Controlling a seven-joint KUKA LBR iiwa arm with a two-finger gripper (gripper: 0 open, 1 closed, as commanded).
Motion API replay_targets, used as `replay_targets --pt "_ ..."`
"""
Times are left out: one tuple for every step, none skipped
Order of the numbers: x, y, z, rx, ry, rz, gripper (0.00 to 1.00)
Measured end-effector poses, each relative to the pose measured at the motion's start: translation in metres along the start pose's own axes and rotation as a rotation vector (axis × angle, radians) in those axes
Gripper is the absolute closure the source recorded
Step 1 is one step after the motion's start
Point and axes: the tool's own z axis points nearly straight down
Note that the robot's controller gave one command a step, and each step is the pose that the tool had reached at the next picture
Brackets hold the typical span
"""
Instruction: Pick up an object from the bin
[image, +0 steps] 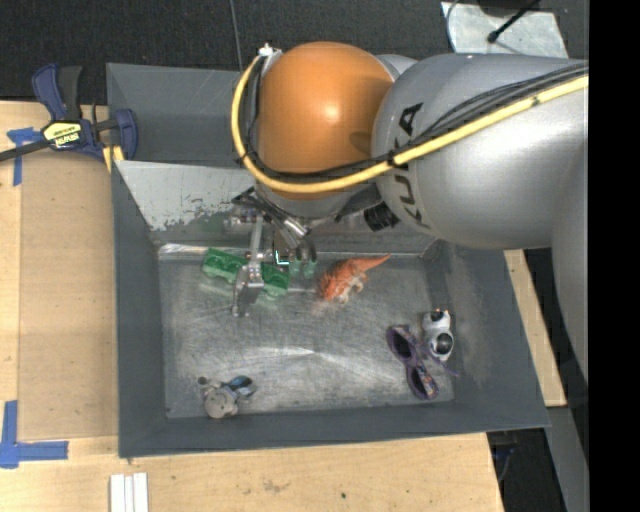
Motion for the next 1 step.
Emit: replay_targets --pt "-0.0016 -0.0006 -0.0046 -0.002 -0.008 0.002 0.0"
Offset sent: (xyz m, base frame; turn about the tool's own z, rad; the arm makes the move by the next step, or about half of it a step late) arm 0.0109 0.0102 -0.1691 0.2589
